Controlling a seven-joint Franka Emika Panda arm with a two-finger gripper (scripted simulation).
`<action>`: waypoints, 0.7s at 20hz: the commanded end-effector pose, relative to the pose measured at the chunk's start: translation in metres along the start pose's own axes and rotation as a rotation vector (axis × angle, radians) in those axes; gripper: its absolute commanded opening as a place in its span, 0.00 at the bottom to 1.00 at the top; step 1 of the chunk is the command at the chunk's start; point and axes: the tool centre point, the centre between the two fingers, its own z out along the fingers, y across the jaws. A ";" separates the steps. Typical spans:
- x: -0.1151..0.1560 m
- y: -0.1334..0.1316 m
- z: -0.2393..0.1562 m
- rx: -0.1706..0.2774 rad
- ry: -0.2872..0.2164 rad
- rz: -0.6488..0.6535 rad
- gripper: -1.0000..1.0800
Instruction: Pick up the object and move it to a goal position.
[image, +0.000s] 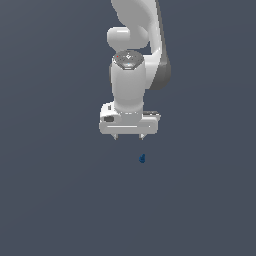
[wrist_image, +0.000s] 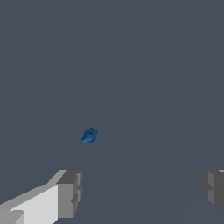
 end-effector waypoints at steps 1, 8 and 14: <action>0.000 0.000 0.000 0.000 0.000 0.000 0.96; -0.004 0.013 0.010 -0.027 -0.013 -0.002 0.96; -0.005 0.016 0.012 -0.033 -0.016 -0.002 0.96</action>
